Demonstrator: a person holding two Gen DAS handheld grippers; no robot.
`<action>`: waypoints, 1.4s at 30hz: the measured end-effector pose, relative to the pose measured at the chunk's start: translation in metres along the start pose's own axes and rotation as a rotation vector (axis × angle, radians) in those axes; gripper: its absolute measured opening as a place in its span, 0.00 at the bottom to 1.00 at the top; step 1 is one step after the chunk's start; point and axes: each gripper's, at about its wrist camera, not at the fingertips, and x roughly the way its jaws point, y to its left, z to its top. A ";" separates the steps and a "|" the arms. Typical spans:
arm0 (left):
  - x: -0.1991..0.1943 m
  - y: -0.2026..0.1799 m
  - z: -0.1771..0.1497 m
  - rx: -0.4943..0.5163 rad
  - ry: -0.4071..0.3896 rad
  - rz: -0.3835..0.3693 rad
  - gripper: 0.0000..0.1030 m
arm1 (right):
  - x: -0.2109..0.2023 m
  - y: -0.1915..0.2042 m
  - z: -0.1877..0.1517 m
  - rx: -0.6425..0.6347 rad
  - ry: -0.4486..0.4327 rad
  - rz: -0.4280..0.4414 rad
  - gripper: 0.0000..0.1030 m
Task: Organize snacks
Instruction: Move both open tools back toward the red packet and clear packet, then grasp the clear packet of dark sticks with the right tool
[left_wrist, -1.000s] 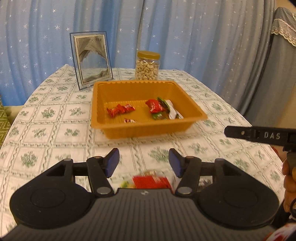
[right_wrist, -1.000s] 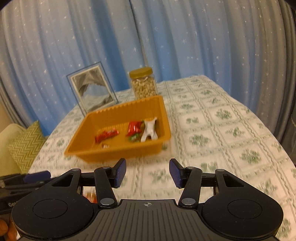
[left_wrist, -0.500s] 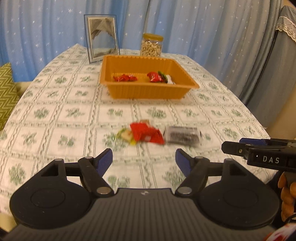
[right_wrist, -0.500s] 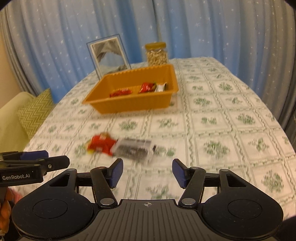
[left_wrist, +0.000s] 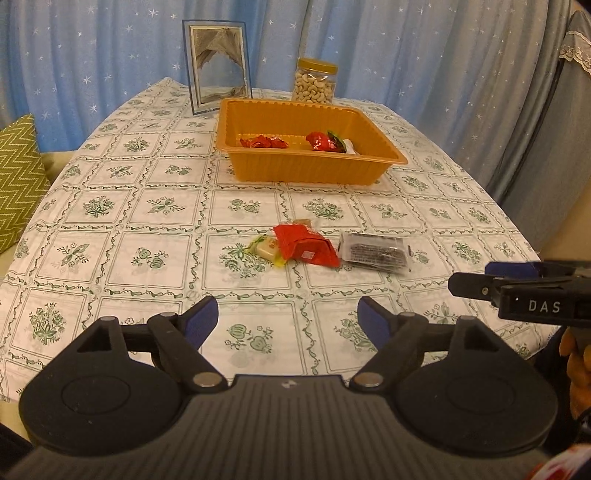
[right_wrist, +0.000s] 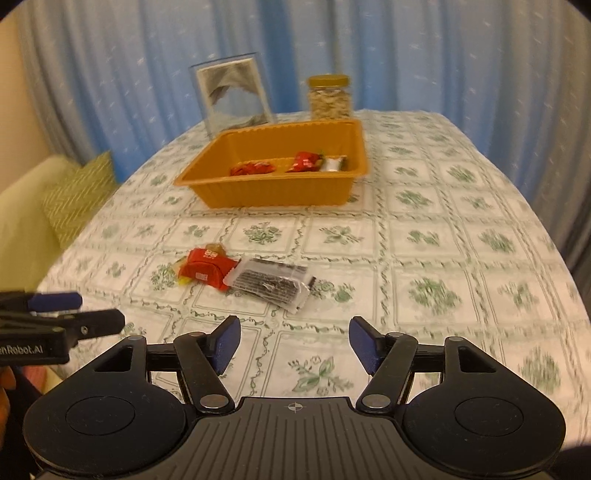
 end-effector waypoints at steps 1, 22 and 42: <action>0.001 0.001 0.000 -0.001 0.000 0.002 0.79 | 0.004 0.001 0.003 -0.032 0.005 0.006 0.63; 0.043 0.034 0.014 -0.066 -0.020 -0.011 0.80 | 0.132 0.026 0.035 -0.528 0.158 0.141 0.63; 0.056 0.021 0.011 0.003 -0.038 -0.013 0.80 | 0.096 -0.007 0.018 -0.168 0.130 0.079 0.44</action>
